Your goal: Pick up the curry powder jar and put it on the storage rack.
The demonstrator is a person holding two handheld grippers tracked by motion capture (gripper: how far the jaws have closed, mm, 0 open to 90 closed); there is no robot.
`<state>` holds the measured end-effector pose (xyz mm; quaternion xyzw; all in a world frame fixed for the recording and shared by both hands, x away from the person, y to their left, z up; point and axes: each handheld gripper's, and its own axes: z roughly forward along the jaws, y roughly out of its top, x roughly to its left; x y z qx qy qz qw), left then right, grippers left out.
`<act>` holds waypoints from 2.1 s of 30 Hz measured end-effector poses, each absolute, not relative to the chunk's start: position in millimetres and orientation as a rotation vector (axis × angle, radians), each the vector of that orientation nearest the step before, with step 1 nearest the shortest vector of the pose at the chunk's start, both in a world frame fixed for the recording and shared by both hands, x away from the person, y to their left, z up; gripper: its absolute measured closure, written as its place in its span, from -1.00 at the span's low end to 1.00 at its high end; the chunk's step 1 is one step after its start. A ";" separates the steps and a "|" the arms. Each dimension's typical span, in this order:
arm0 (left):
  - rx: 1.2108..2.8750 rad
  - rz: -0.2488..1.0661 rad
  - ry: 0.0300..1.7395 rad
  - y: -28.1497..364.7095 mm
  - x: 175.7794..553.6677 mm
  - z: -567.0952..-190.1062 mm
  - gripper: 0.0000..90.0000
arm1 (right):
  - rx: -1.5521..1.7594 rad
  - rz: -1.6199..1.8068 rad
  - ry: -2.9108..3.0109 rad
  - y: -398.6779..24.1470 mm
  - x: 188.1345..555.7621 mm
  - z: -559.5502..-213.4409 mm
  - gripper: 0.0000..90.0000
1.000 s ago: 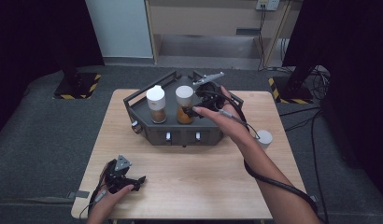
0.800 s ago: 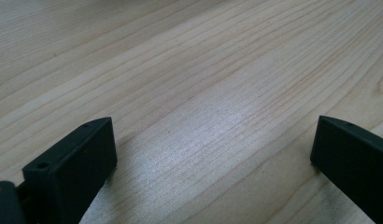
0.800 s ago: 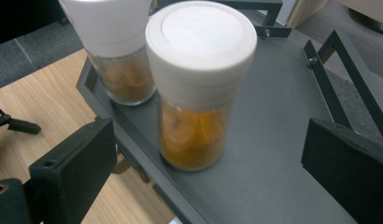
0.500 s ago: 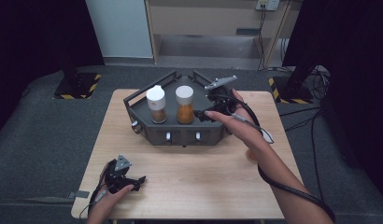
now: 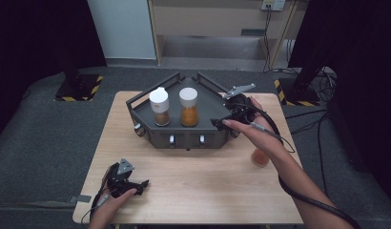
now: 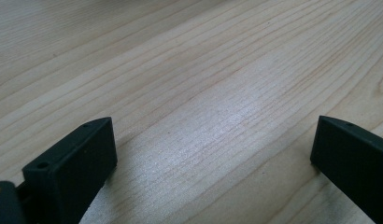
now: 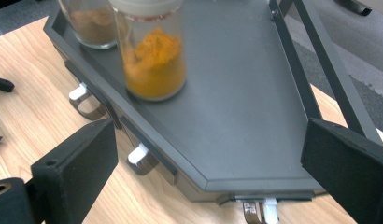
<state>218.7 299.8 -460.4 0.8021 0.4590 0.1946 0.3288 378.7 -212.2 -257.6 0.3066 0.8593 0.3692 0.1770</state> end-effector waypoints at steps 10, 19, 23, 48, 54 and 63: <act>2.096 0.509 1.203 299.7 218.5 -460.7 -1.00 | 0.891 1.051 2.439 -228.2 373.9 -261.2 -0.90; 2.096 0.509 1.202 299.7 218.5 -460.7 -1.00 | 0.896 1.037 2.442 -234.8 366.4 -257.7 -0.90; 2.096 0.509 1.202 299.7 218.6 -460.7 -1.00 | 0.886 1.021 2.438 -237.7 363.4 -260.0 -0.90; 2.096 0.509 1.202 299.7 218.5 -460.7 -1.00 | 0.971 0.997 2.362 -295.8 347.0 -267.6 -0.90; 2.096 0.509 1.203 299.7 218.5 -460.7 -1.00 | 1.005 0.989 2.343 -310.1 344.4 -270.4 -0.90; 2.096 0.510 1.203 299.6 218.5 -460.7 -1.00 | 1.032 0.984 2.316 -325.9 340.1 -273.9 -0.90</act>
